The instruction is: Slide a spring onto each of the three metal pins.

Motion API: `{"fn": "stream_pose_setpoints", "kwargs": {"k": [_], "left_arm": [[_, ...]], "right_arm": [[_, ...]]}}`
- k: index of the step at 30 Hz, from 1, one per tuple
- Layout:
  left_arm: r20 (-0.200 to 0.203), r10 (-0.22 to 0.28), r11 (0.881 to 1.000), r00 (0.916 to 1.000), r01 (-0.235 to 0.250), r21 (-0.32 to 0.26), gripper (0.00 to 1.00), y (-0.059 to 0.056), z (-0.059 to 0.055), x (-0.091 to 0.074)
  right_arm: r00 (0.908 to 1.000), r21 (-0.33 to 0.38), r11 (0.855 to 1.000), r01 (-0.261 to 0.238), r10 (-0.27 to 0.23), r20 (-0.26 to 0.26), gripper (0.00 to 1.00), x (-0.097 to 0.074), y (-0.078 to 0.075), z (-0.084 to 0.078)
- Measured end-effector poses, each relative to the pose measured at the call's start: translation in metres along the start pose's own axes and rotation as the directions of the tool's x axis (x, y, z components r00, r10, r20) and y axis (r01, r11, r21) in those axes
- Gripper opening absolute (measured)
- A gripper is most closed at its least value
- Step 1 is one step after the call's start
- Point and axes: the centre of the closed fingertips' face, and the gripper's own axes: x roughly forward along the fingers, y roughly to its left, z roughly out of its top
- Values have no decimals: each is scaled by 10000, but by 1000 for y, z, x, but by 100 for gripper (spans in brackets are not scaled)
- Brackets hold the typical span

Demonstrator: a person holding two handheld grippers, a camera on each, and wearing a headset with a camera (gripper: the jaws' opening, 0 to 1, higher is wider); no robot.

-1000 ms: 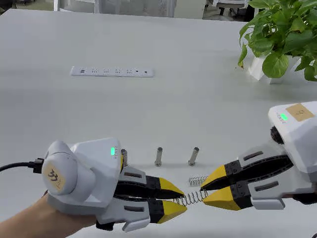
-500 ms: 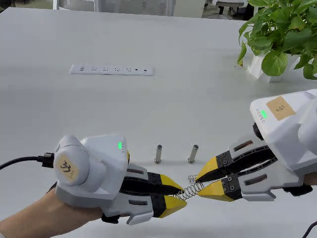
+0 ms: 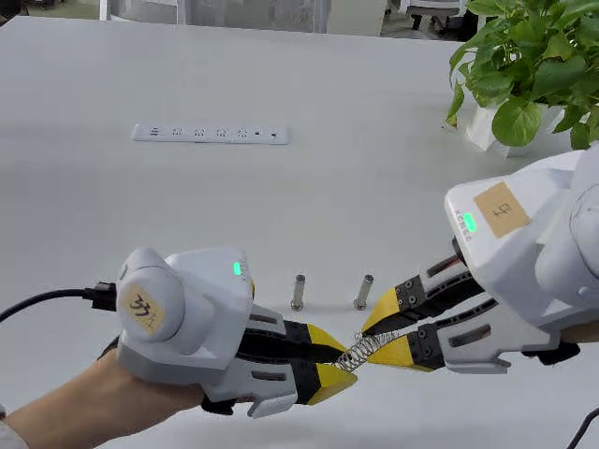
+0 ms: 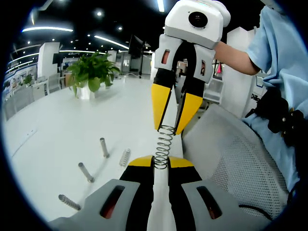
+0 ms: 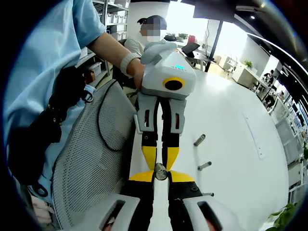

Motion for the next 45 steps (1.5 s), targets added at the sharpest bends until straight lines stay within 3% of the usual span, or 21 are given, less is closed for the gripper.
{"fn": "stream_pose_setpoints", "kwargs": {"k": [13,25,28,30,32,38,45], "left_arm": [[-77,113,9999,9999,-112,88,6,0,-2,2],[-227,78,9980,9997,-64,626,6,-3,-3,4],[-158,13,9982,9999,-3,600,6,-5,-3,4],[-178,36,9984,9998,-26,561,6,-4,-4,5],[-220,77,9986,9997,-65,529,6,-3,-5,6],[-187,107,9984,9998,-97,564,6,-2,-3,6],[-113,140,9968,9998,-130,783,6,-2,2,8]], "right_arm": [[9989,-501,9987,-73,49,-473,6,1,2,0],[9980,-521,9984,-198,167,-602,6,1,4,-2],[9980,-414,9988,-253,228,-583,9,0,5,-3],[9991,-128,9998,-167,162,-384,23,0,4,-1],[9992,-237,9997,-49,40,-394,27,-1,1,-2],[9990,17,9995,-323,323,-324,30,2,6,-7],[9983,459,9972,-588,588,12,22,2,7,-6]]}}
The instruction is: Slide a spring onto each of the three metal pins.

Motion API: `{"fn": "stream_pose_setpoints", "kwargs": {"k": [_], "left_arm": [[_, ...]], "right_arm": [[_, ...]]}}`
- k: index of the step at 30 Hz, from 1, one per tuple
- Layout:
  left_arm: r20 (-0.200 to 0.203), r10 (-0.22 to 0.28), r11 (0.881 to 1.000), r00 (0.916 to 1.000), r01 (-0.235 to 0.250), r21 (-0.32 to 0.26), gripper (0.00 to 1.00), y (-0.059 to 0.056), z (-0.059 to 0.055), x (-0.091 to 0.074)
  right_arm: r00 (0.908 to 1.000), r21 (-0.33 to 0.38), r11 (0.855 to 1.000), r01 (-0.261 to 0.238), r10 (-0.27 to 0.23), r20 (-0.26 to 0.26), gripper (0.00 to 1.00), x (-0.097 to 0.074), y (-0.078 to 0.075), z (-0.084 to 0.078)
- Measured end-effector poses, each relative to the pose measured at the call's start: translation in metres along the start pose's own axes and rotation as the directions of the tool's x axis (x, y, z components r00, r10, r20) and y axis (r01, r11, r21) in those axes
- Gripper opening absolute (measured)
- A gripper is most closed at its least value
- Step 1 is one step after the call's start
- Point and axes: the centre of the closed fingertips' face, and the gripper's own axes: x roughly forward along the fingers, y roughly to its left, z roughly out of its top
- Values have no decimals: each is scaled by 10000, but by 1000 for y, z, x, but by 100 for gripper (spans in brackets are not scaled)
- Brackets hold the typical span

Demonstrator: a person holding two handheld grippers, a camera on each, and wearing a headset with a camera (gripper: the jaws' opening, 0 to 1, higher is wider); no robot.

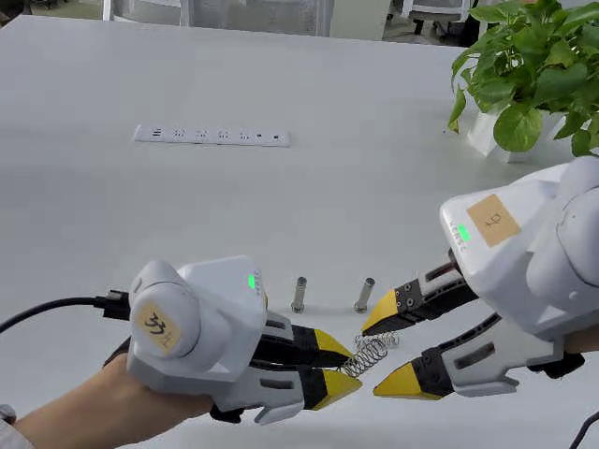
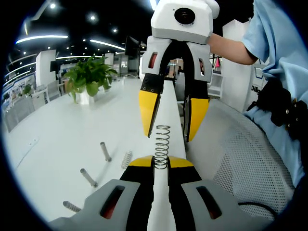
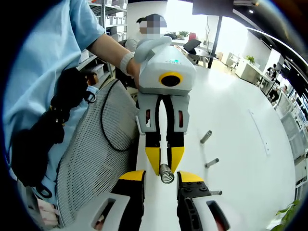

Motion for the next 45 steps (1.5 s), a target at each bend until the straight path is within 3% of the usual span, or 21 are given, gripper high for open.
{"fn": "stream_pose_setpoints", "kwargs": {"k": [7,26,45], "left_arm": [[77,-76,9996,9999,74,270,6,-2,8,2],[282,-180,9996,9994,174,222,6,-7,14,3],[154,-391,9990,9991,394,-213,7,-15,10,6]], "right_arm": [[9998,241,9995,-188,187,71,15,2,0,-1],[9994,371,9987,-350,347,77,8,4,1,-3],[9971,235,9970,-743,747,-157,6,7,9,-8]]}}
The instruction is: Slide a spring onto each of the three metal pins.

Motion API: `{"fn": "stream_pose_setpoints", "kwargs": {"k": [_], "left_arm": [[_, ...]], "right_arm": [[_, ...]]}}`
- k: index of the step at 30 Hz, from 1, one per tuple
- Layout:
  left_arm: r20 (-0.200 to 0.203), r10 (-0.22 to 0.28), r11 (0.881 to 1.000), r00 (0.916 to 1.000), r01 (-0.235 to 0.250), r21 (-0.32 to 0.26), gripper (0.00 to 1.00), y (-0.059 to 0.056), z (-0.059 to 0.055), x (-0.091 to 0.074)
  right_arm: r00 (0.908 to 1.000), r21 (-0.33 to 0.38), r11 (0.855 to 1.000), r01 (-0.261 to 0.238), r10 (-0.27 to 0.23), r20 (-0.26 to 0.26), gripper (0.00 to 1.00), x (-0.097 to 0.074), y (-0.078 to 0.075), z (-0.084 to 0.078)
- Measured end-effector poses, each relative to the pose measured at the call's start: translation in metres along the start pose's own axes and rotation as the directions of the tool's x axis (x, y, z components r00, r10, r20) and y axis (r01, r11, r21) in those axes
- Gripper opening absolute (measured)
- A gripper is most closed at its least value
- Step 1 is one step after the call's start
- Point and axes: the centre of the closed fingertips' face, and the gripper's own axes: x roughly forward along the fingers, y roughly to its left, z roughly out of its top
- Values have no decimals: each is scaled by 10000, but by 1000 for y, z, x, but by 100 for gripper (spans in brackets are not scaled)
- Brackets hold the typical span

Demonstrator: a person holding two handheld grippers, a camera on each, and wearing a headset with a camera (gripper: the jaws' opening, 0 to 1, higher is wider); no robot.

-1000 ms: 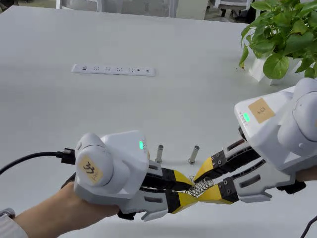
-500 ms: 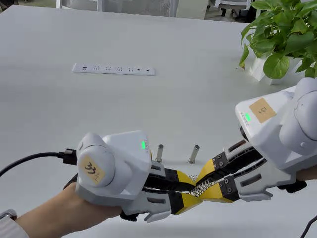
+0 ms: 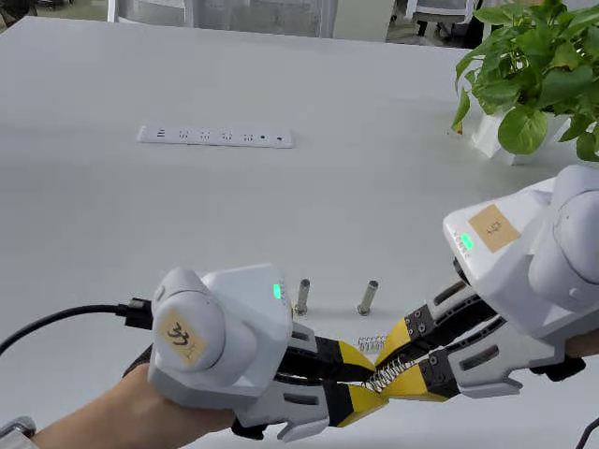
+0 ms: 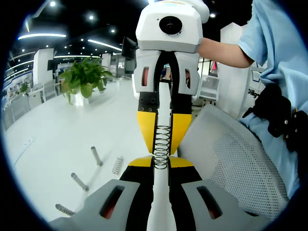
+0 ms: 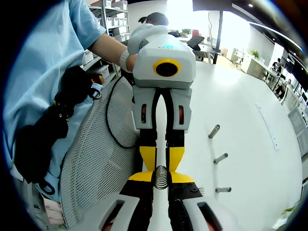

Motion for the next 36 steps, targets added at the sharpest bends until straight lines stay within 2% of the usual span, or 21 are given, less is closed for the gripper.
{"fn": "stream_pose_setpoints", "kwargs": {"k": [10,20,36], "left_arm": [[-177,-140,9999,9997,140,0,6,-2,-3,2],[-146,-204,9998,9997,203,-86,6,-4,-3,2],[-132,-153,9999,9998,152,-59,7,-3,-5,3]], "right_arm": [[9996,-208,9997,-92,87,-252,7,1,1,-4],[9991,-342,9993,-114,100,-410,8,3,3,-7],[9991,-406,9991,-146,130,-403,7,5,3,-7]]}}
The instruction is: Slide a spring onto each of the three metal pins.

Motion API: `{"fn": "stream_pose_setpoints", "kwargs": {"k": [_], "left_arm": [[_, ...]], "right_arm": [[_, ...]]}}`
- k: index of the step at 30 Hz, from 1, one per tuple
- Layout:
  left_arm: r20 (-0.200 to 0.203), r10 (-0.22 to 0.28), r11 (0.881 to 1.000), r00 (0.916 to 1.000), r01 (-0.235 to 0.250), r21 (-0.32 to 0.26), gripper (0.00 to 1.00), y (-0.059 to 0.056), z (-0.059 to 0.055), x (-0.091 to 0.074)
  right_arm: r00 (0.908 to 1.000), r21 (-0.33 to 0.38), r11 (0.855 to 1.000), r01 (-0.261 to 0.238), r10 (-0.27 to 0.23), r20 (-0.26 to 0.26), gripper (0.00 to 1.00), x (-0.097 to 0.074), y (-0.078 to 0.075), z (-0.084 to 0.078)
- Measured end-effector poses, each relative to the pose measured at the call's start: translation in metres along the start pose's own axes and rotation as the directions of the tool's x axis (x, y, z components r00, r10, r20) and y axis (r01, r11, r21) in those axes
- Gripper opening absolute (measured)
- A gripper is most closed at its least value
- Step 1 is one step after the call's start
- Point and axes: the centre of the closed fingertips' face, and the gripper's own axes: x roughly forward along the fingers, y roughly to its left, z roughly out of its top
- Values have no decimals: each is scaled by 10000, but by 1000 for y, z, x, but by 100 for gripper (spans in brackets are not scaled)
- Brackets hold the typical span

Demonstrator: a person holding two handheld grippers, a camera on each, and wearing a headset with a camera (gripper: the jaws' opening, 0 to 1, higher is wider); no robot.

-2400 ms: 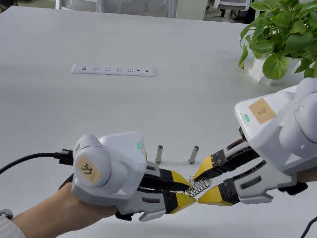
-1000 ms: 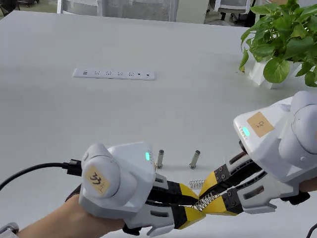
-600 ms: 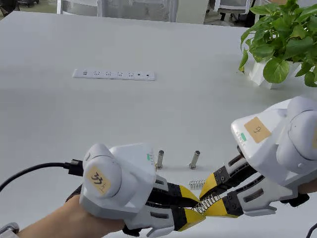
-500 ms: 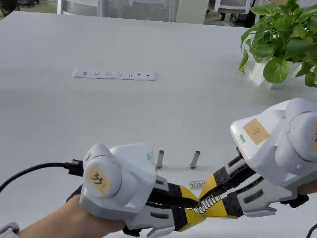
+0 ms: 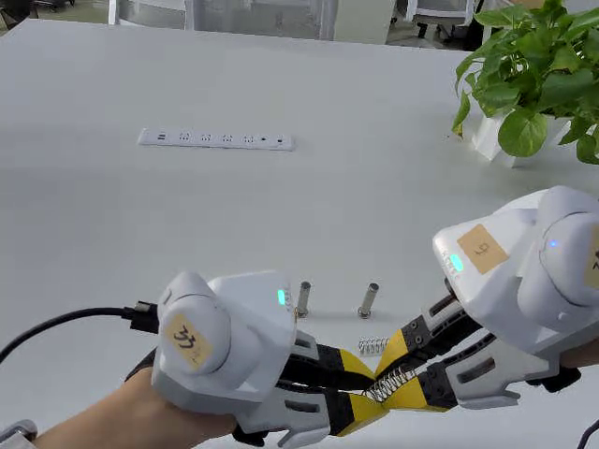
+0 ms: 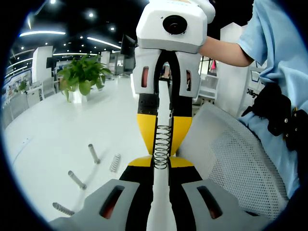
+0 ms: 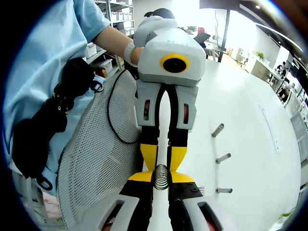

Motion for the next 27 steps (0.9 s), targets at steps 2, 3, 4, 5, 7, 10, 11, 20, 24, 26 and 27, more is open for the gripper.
{"fn": "stream_pose_setpoints", "kwargs": {"k": [2,3,4,5,7,10,11,20,24,26,27], "left_arm": [[16,12,10000,10000,-12,0,7,0,0,0],[32,40,10000,10000,-40,32,7,0,-1,0],[41,51,10000,10000,-51,40,7,0,-1,0],[36,100,9999,9999,-100,35,8,1,-2,-1],[26,167,9999,9999,-167,-14,13,2,-3,-1],[51,301,9995,9995,-301,-107,18,3,-6,-3],[81,356,9992,9993,-355,-165,20,4,-7,-4],[294,1376,9874,9901,-1348,-829,43,18,-19,-22],[281,1889,9763,9816,-1847,-1130,52,26,-26,-32],[268,2107,9705,9772,-2058,-1260,56,28,-29,-39],[247,2231,9671,9745,-2181,-1313,58,30,-31,-42]], "right_arm": [[10000,1,10000,-23,23,-15,7,0,0,0],[10000,1,10000,-24,24,-11,7,1,0,0],[10000,-5,10000,-20,20,-16,7,1,0,0],[10000,-9,10000,-24,24,-26,7,1,0,0],[10000,-18,10000,2,-2,-35,7,1,-1,0],[10000,-7,10000,7,-7,-58,7,2,-2,-1],[10000,-16,10000,18,-18,-66,7,2,-2,-2],[9997,6,10000,-68,68,-235,7,6,-3,-6],[9998,-4,10000,-73,73,-182,7,8,-4,-5],[9999,8,10000,-23,23,-132,7,9,-7,-5],[9999,15,10000,-22,22,-145,7,9,-7,-6]]}}
